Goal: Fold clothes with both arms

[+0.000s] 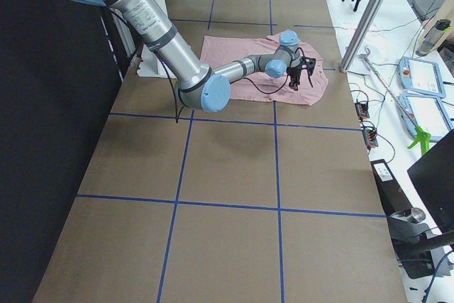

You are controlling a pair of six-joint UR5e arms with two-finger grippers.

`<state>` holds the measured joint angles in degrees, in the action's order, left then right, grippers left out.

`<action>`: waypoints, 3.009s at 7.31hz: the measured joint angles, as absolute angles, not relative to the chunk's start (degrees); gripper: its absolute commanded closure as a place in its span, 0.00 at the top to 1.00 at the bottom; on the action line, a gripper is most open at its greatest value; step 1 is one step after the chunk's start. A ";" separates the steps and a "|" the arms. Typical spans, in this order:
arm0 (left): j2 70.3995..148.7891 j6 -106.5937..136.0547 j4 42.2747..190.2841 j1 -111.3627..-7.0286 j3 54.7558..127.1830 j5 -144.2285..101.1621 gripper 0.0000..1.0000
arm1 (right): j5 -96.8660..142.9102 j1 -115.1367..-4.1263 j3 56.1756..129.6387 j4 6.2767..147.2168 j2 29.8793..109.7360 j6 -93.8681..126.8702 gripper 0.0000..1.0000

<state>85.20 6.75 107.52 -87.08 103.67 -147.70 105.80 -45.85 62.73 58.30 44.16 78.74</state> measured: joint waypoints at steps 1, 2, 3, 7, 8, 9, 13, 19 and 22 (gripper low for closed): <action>88.97 10.13 108.65 -85.48 100.37 -147.43 1.00 | 106.63 -46.03 65.93 58.50 44.96 78.53 1.00; 93.55 14.64 109.28 -81.93 97.26 -146.14 1.00 | 108.35 -46.47 69.98 58.58 46.72 78.40 1.00; 97.89 19.94 109.53 -77.23 94.68 -142.55 0.99 | 111.09 -47.75 74.07 58.50 49.27 78.12 1.00; 117.62 36.77 112.11 -62.64 78.26 -130.77 0.91 | 122.70 -54.60 83.20 57.93 59.10 73.49 1.00; 121.27 41.35 117.17 -59.35 73.07 -128.02 0.87 | 122.98 -54.93 85.22 57.87 61.43 73.25 1.00; 123.92 45.02 122.33 -57.07 68.25 -125.25 0.76 | 122.99 -55.05 86.88 57.85 63.19 73.19 1.00; 127.43 47.85 127.80 -54.37 60.96 -120.71 0.65 | 122.80 -55.06 87.97 57.83 64.87 73.14 1.00; 129.42 48.07 129.63 -52.58 57.80 -119.03 0.00 | 122.78 -55.02 87.63 57.83 65.14 73.12 1.00; 129.44 48.57 129.72 -52.48 58.01 -119.02 0.00 | 122.78 -55.02 87.55 57.83 65.13 73.13 1.00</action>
<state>129.44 48.57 129.72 -52.48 58.01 -119.02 122.78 -55.02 87.55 57.83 65.13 73.13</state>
